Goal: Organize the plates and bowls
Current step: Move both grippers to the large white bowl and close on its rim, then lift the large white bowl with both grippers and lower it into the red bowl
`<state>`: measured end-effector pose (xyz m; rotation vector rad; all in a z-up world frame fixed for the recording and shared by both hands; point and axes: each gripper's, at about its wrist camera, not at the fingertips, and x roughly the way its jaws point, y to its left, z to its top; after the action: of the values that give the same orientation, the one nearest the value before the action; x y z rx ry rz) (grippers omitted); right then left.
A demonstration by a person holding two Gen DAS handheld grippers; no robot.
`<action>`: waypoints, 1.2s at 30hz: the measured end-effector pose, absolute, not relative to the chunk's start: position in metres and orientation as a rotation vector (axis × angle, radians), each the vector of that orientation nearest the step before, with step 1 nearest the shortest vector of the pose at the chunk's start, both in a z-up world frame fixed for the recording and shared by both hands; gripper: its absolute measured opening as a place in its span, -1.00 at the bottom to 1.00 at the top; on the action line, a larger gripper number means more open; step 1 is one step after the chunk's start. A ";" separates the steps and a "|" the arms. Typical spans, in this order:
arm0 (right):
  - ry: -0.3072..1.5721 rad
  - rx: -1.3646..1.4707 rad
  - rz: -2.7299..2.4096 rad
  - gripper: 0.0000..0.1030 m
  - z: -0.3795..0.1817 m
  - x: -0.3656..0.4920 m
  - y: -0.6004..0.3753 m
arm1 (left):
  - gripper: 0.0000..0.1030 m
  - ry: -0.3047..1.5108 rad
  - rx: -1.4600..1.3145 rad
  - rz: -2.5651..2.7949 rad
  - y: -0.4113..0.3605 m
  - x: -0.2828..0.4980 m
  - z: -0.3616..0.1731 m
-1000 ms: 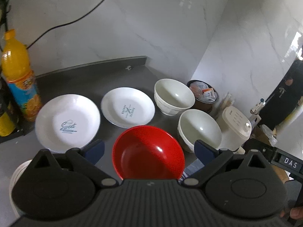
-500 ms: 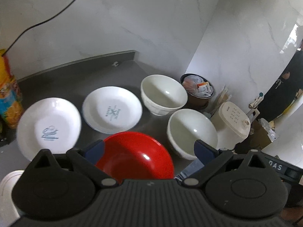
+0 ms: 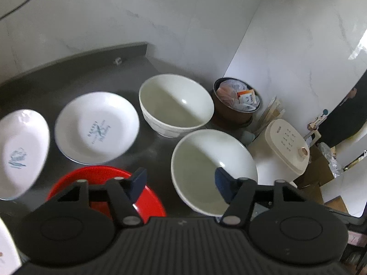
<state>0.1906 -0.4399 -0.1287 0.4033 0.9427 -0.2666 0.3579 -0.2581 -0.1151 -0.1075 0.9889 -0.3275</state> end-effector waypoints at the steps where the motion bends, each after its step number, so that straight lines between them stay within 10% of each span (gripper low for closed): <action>1: 0.954 0.408 -0.255 0.09 -0.132 0.194 -0.443 | 0.10 1.003 -0.102 -0.320 -0.263 0.361 -0.120; 23: 1.066 0.401 -0.218 -0.63 -0.173 0.231 -0.461 | -0.87 1.177 -0.125 -0.208 -0.289 0.408 -0.189; 36: 0.956 0.378 -0.164 -0.62 -0.110 0.218 -0.448 | -0.87 1.060 -0.218 -0.229 -0.269 0.381 -0.122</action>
<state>0.2184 -0.4479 -0.1095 0.3785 0.9563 -0.1643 0.3814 -0.2693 -0.1221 -0.2183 1.0597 -0.2292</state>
